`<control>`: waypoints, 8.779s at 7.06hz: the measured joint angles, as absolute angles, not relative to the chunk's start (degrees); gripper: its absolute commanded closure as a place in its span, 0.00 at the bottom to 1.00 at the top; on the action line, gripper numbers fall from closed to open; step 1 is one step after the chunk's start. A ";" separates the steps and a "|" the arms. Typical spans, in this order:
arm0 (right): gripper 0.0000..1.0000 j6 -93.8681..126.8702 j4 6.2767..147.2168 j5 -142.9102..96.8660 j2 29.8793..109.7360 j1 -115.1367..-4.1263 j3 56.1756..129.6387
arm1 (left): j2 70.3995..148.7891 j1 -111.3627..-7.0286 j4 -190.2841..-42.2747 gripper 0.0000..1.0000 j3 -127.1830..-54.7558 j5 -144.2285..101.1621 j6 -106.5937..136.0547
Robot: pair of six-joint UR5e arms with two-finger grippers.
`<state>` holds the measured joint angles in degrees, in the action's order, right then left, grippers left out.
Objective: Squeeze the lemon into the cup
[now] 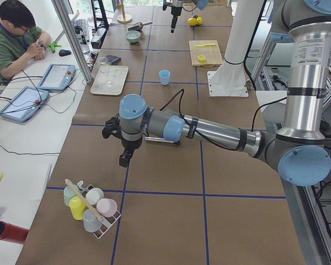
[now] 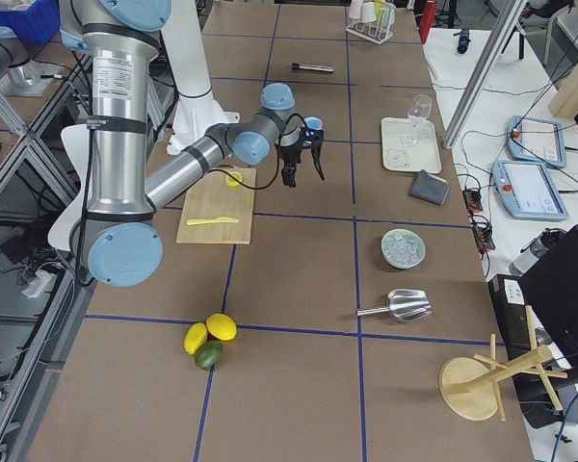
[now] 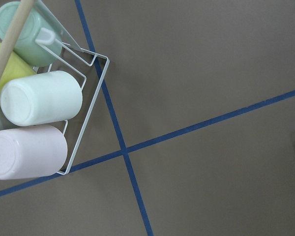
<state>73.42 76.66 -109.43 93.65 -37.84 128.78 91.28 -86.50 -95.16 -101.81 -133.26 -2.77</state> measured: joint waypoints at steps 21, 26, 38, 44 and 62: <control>0.75 84.21 78.00 -79.54 91.18 0.27 124.38 | 91.51 -85.61 -96.40 0.00 -102.42 -133.68 -0.53; 0.68 84.14 78.21 -82.35 92.50 -2.60 127.96 | 92.07 -85.61 -96.34 0.00 -102.72 -133.76 -0.44; 0.61 83.84 82.32 -97.29 74.48 -23.00 125.42 | 92.55 -85.61 -96.24 0.00 -103.27 -133.76 -0.35; 0.62 79.97 89.08 -97.68 46.03 -30.60 97.57 | 92.63 -85.61 -96.24 0.00 -103.25 -133.77 -0.05; 0.00 46.34 98.76 -115.28 65.57 -48.75 108.74 | 98.33 -66.28 -95.19 0.00 -108.45 -133.34 28.47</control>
